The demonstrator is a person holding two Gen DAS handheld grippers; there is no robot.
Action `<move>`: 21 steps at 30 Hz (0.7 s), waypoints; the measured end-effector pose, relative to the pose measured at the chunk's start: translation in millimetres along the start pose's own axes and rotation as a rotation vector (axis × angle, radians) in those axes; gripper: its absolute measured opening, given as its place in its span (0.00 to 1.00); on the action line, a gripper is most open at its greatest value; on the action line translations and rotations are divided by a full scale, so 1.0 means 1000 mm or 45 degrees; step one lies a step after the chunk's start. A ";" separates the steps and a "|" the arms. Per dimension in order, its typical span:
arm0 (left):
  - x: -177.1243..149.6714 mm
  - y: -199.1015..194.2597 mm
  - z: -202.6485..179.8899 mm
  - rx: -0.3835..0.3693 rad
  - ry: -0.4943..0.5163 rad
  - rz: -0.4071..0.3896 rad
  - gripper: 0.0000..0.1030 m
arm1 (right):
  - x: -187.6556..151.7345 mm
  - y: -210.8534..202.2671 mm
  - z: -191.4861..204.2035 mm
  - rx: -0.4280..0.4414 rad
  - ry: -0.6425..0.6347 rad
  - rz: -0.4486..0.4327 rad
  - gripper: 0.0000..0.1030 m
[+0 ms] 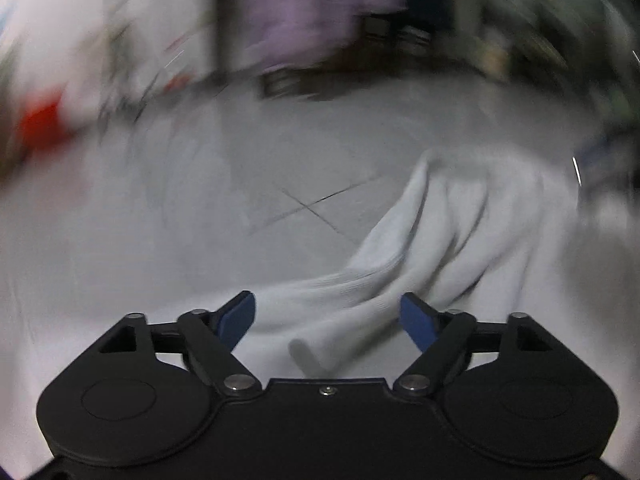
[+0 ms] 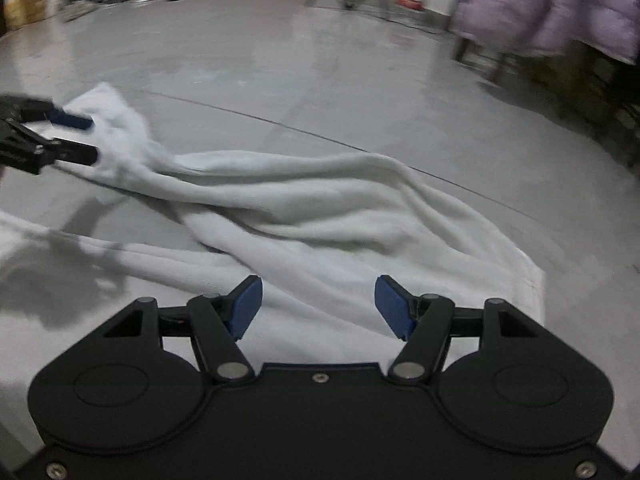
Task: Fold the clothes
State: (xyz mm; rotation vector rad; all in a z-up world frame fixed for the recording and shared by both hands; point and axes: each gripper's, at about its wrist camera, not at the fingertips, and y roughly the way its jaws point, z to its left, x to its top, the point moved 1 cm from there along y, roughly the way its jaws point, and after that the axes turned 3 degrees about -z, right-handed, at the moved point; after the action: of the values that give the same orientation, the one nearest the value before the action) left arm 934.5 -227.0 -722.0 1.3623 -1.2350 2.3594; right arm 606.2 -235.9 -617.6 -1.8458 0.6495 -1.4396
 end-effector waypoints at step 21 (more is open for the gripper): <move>-0.113 0.093 0.256 0.332 -0.814 0.411 0.88 | -0.003 0.127 -0.131 -0.209 0.219 0.106 0.68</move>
State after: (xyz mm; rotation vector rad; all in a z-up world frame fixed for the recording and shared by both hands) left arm 1121.2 -441.6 -799.9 2.2855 -1.4087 2.4385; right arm 483.1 -342.2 -699.3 -1.8068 0.9435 -1.5408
